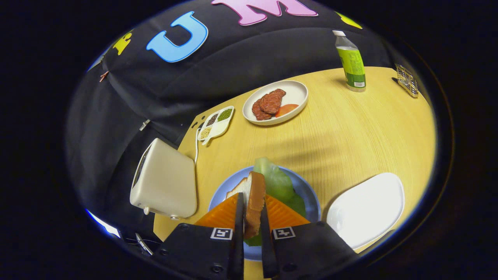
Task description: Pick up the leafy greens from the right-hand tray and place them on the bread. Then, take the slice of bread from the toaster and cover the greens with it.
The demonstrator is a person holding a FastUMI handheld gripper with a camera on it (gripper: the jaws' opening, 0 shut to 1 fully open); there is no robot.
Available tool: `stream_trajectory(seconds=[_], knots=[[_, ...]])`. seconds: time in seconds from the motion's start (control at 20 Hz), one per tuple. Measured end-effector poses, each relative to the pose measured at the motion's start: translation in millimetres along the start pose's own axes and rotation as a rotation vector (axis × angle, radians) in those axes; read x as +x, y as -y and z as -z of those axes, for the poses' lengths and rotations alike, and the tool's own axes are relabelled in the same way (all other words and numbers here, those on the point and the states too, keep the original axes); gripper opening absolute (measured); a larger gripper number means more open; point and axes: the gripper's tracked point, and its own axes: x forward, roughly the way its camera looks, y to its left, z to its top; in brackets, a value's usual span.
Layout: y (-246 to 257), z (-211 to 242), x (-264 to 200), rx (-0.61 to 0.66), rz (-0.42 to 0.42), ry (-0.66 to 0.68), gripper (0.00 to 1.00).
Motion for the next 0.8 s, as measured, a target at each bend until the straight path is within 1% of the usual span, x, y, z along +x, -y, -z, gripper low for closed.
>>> stream_trajectory(seconds=[0.05,0.2,0.3,0.4,0.45,0.5,0.6,0.8], knots=[[7.1,1.0,0.4,0.000,0.025,0.000,0.24],[24.8,4.0,-3.9,-0.031,0.097,-0.007,0.46],[29.3,-1.7,-11.2,-0.041,0.118,0.015,0.60],[30.3,-6.2,-20.1,-0.042,0.130,0.031,0.83],[30.3,-10.0,-26.8,-0.060,0.138,0.046,0.89],[29.1,-16.6,-36.1,-0.088,0.151,0.073,0.89],[23.1,-28.5,-56.8,-0.148,0.172,0.128,0.98],[5.0,-53.2,-105.1,-0.236,0.192,0.220,0.99]])
